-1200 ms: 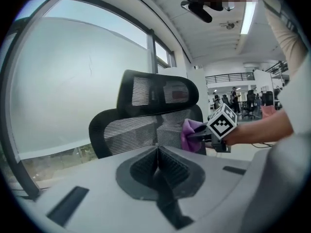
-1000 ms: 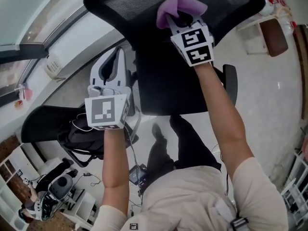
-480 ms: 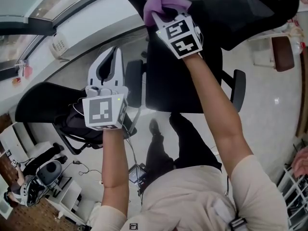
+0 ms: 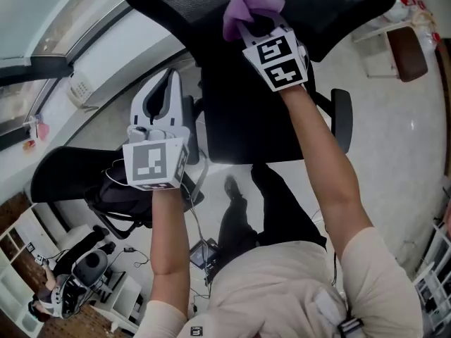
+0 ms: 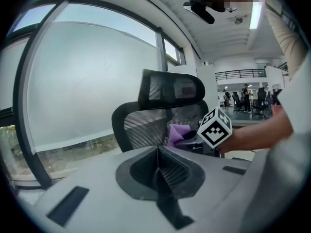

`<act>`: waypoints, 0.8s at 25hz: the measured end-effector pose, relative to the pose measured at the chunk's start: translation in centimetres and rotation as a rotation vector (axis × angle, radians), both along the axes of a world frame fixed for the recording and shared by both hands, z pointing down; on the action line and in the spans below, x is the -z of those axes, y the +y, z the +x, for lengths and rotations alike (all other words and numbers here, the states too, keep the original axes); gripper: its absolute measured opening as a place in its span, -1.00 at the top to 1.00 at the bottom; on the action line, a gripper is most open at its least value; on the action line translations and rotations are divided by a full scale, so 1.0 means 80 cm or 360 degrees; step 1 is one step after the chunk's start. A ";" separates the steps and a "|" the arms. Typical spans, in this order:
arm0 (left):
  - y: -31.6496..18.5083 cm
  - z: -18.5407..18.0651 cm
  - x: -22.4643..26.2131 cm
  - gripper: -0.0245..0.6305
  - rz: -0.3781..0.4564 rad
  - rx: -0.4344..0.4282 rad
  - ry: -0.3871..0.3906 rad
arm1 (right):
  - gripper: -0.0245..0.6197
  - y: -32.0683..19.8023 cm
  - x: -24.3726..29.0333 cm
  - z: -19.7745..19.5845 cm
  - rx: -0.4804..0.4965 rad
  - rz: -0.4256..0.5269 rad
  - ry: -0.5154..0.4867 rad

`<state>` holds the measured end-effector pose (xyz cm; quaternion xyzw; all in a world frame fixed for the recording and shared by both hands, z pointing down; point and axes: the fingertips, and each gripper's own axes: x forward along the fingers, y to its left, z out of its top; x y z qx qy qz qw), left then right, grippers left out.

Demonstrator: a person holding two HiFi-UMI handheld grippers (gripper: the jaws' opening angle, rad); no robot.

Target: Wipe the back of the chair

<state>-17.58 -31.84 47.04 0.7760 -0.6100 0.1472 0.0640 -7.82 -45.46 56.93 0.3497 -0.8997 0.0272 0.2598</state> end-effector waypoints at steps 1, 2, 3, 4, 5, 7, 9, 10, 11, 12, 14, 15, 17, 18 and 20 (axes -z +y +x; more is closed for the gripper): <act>-0.005 0.012 0.000 0.90 -0.0001 -0.0027 -0.0002 | 0.77 -0.006 -0.002 0.029 -0.0058 -0.0001 0.0004; -0.011 0.023 0.000 0.90 0.0000 -0.0054 -0.0004 | 0.77 -0.012 -0.004 0.060 -0.0124 -0.0004 0.0006; -0.017 0.035 0.001 0.90 0.0001 -0.0080 -0.0005 | 0.77 -0.018 -0.005 0.093 -0.0195 -0.0008 0.0009; -0.023 0.047 0.002 0.90 0.0003 -0.0108 -0.0004 | 0.77 -0.024 -0.006 0.126 -0.0268 -0.0013 0.0016; -0.030 0.060 0.003 0.90 0.0004 -0.0137 -0.0004 | 0.77 -0.029 -0.007 0.158 -0.0339 -0.0017 0.0027; -0.041 0.086 0.005 0.90 0.0003 -0.0193 -0.0002 | 0.77 -0.038 -0.008 0.217 -0.0471 -0.0024 0.0045; -0.049 0.110 0.006 0.90 -0.0006 -0.0239 0.0000 | 0.77 -0.043 -0.008 0.265 -0.0585 -0.0030 0.0051; -0.052 0.120 0.006 0.90 -0.0004 -0.0262 0.0002 | 0.77 -0.044 -0.008 0.285 -0.0632 -0.0033 0.0052; -0.054 0.128 0.004 0.90 0.0000 -0.0283 0.0005 | 0.77 -0.045 -0.009 0.301 -0.0669 -0.0037 0.0054; -0.055 0.135 0.003 0.90 0.0002 -0.0299 0.0006 | 0.77 -0.046 -0.009 0.313 -0.0692 -0.0040 0.0055; -0.057 0.145 0.003 0.90 0.0000 -0.0317 0.0004 | 0.77 -0.048 -0.009 0.323 -0.0702 -0.0044 0.0058; -0.058 0.148 0.004 0.90 -0.0001 -0.0320 0.0003 | 0.77 -0.048 -0.009 0.323 -0.0698 -0.0045 0.0060; -0.059 0.148 0.007 0.90 0.0000 -0.0319 0.0000 | 0.77 -0.050 -0.007 0.319 -0.0688 -0.0048 0.0060; -0.059 0.146 0.009 0.90 0.0001 -0.0314 -0.0002 | 0.77 -0.051 -0.005 0.316 -0.0685 -0.0049 0.0057; -0.059 0.140 0.013 0.90 0.0005 -0.0296 -0.0003 | 0.77 -0.054 -0.001 0.309 -0.0678 -0.0047 0.0048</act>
